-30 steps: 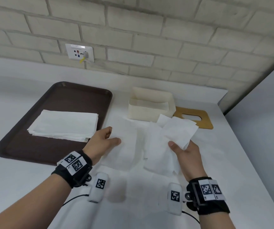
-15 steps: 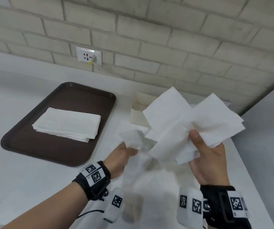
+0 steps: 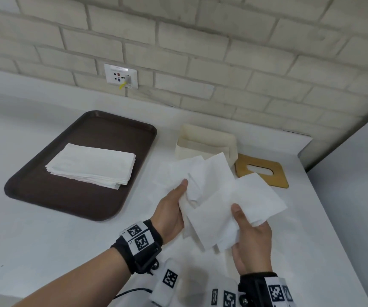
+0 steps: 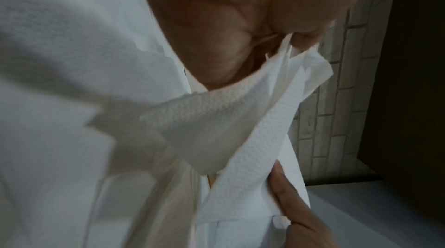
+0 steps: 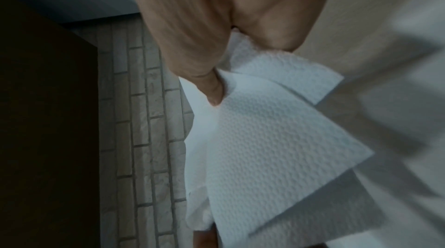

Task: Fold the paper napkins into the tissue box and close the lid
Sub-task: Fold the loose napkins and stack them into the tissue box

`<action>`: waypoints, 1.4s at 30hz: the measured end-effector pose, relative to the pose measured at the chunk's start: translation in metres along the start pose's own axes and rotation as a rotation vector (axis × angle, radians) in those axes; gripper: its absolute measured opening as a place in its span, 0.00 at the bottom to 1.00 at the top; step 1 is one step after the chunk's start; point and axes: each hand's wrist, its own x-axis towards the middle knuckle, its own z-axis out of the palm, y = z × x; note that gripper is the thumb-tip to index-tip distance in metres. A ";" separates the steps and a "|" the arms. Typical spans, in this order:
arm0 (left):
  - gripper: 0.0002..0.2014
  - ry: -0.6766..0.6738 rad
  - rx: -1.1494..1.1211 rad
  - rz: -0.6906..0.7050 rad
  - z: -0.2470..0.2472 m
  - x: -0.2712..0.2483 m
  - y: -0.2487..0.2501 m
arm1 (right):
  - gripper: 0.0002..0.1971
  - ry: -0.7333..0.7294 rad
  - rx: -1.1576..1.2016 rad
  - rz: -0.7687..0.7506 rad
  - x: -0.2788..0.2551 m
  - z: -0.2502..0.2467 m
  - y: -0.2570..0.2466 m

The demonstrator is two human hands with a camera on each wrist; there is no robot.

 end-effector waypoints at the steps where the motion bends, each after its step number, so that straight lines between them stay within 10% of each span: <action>1: 0.29 0.000 -0.004 -0.010 0.000 -0.001 -0.002 | 0.19 0.012 0.024 0.004 -0.001 -0.001 0.002; 42: 0.12 0.076 0.672 0.330 -0.033 0.025 0.038 | 0.16 -0.298 -0.310 -0.092 0.041 0.018 -0.018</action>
